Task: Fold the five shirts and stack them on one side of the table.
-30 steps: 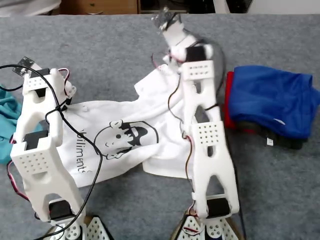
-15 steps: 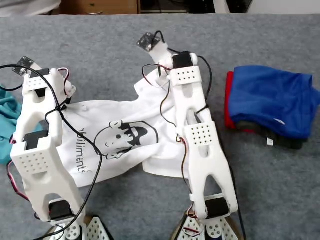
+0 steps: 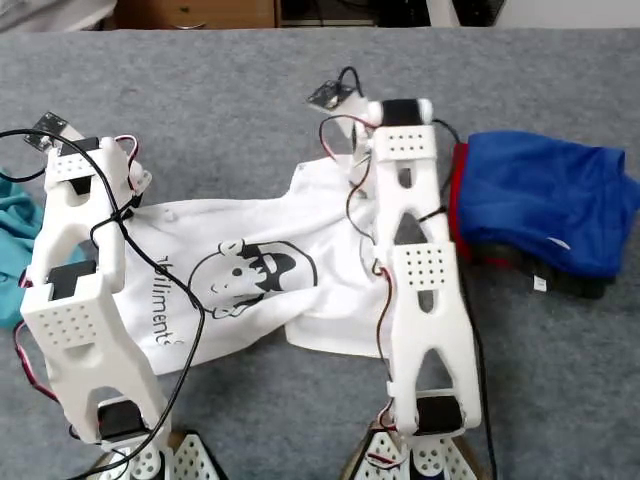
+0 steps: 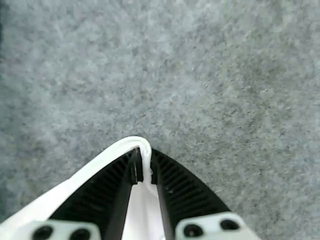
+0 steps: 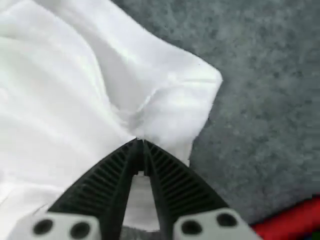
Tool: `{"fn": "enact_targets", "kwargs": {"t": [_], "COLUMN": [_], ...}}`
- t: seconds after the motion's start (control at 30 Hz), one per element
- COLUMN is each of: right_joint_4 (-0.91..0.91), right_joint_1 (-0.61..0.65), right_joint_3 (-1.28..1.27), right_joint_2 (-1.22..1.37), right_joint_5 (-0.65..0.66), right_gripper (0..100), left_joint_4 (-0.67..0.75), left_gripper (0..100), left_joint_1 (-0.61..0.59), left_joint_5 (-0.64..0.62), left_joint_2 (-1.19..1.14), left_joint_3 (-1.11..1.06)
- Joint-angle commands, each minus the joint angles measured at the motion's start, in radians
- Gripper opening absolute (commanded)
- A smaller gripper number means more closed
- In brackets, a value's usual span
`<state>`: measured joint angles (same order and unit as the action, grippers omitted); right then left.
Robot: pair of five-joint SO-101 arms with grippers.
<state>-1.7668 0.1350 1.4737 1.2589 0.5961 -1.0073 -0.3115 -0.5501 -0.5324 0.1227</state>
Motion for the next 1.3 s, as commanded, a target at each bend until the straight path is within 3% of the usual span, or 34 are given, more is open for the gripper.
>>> {"fn": "enact_targets", "kwargs": {"t": [0.0, 0.2, 0.37, 0.83, 1.03, 1.27], "right_joint_4": [0.009, 0.103, 0.262, 0.334, 0.423, 0.468], "right_joint_1": [0.010, 0.038, 0.019, 0.021, 0.019, 0.013], "right_joint_3": [-0.002, -0.002, -0.039, -0.303, -0.371, -0.268], "right_joint_2": [-0.145, -0.205, -0.194, -0.186, -0.171, -0.082], "right_joint_5": [-0.006, -0.032, -0.166, -0.334, -0.333, -0.275], "right_gripper": [0.2, 1.2, 17.5, 15.2, 15.2, 14.9], "left_joint_4": [0.023, 0.023, 0.023, 0.023, 0.015, 0.015], "left_gripper": [2, 2, 2, 2, 2, 2], "left_joint_1": [-0.017, -0.017, -0.017, -0.018, -0.026, -0.026], "left_joint_5": [0.006, 0.006, 0.006, 0.008, 0.008, 0.009], "left_joint_2": [0.031, 0.031, 0.031, 0.031, 0.031, 0.033], "left_joint_3": [0.015, 0.017, 0.015, 0.009, 0.005, -0.006]}}
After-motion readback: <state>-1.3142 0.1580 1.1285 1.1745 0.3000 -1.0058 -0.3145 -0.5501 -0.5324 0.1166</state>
